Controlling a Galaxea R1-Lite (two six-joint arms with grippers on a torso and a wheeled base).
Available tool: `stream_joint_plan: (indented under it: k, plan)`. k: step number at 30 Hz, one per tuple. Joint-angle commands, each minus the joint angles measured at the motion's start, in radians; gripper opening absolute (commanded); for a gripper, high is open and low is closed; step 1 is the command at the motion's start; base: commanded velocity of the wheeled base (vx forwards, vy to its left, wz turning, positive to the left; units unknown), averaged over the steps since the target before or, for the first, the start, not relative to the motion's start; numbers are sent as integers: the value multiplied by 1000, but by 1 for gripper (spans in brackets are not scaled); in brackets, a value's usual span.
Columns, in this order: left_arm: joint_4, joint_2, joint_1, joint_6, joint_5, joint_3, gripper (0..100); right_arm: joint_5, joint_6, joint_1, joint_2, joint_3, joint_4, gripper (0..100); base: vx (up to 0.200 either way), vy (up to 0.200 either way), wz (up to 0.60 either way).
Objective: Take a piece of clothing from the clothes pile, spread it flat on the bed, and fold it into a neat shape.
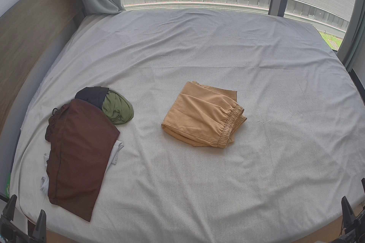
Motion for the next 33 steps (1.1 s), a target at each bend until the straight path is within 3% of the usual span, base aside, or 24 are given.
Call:
stream_joint_plan:
  k: [1, 4, 8, 11, 14, 17, 20, 21, 24, 26, 28, 30, 33]
  plan:
    - [1, -12, -1, -5, -4, 16, 100, -10, -36, 0, -12, 18, -1, 100, 0, 0, 0]
    - [1, -12, -1, -8, -4, 16, 100, -33, -144, -4, -12, 18, 2, 100, 0, 0, 0]
    - [1, -12, -1, -8, -3, 16, 100, -116, -102, -3, -12, 18, 5, 100, 0, 0, 0]
    - [-1, -12, -1, -8, -4, 16, 100, 73, -90, -1, -12, 18, 2, 100, 0, 0, 0]
    - [-1, -12, -1, -6, -4, 16, 100, 73, -73, 2, -12, 18, -3, 100, 0, 0, 0]
    - [-1, -13, -1, -6, -4, 16, 100, 36, -59, 2, -12, 18, 0, 100, 0, 0, 0]
    - [-1, -12, -1, -8, -4, 16, 100, -155, -73, 0, -12, 18, 5, 100, 0, 0, 0]
    - [-1, -12, -1, -9, -4, 16, 100, -183, -84, 0, -12, 18, 6, 100, 0, 0, 0]
    - [-1, -12, -1, -9, -4, 16, 100, -96, -117, 2, -12, 16, 15, 100, 0, 0, 0]
    - [-1, -12, -1, -9, -4, 16, 100, -99, -117, 2, -12, 16, 17, 100, 0, 0, 0]
    - [-1, -12, -1, -9, -4, 16, 100, -120, -82, 2, -9, 13, 29, 100, 0, 0, 0]
    - [-1, -12, -1, -9, -4, 16, 100, -159, 82, 0, -12, 13, 25, 100, 0, 0, 0]
    - [-1, -12, -1, -8, -4, 16, 100, -165, 174, -1, -12, 18, -3, 100, 0, 0, 0]
